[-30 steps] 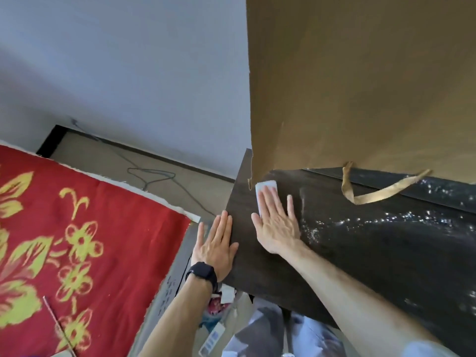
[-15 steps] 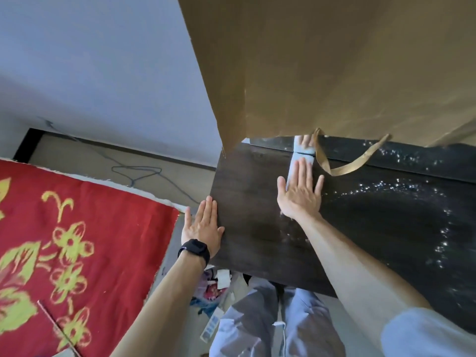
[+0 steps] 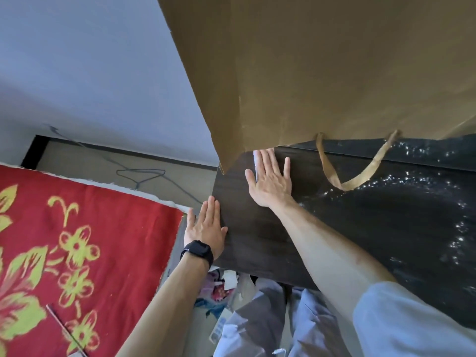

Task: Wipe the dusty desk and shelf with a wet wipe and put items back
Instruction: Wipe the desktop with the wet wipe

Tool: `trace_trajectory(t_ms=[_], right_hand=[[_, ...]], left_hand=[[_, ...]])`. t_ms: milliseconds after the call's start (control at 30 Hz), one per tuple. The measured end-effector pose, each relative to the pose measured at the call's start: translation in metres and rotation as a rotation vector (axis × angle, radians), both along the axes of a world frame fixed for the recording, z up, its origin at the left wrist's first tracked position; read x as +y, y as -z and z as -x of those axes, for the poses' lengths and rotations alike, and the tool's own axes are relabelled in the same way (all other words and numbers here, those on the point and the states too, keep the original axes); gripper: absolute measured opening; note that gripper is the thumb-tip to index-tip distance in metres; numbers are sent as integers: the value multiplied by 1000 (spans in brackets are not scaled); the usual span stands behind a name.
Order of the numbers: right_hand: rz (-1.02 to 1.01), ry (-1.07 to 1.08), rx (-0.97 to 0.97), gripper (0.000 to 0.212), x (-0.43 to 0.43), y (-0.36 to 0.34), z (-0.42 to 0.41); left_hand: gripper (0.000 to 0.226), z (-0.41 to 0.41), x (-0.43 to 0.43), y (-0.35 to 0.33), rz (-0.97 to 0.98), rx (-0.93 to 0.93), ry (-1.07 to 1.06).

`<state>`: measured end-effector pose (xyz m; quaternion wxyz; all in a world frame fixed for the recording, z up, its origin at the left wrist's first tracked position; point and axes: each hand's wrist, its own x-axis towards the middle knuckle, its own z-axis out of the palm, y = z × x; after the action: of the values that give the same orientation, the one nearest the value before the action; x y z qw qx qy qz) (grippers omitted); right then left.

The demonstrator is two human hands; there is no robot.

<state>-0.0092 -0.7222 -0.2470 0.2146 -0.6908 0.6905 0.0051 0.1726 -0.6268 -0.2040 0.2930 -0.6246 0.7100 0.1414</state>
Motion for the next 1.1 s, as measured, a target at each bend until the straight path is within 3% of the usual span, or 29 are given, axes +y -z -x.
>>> trace_trajectory(t_ms=[200,300,500,600,667,833,933,1100], right_hand=[[-29,348,77,70,31,0,80],[-92,465,66,74,29,-5,76],[37,-5,30,72,37,0,-33],[30,-132,7,67,59,0,-41],[36,-92,16,66,77,1,-14],[-50,302,121,66,114,2,85],[-27,408,107,70,116,-1,78],[14,-60,-14,67,138,-5,-21]], left_hand=[[66,-3,3,0,-2,60,-28],[66,-5,4,3,18,79,-33],[68,-5,3,6,17,65,-23],[69,-6,2,0,-4,57,-21],[68,-5,1,-2,-23,55,-16],[68,-5,1,-1,-27,95,-41],[69,-5,3,1,-12,97,-46],[68,-4,5,0,-8,92,-30]])
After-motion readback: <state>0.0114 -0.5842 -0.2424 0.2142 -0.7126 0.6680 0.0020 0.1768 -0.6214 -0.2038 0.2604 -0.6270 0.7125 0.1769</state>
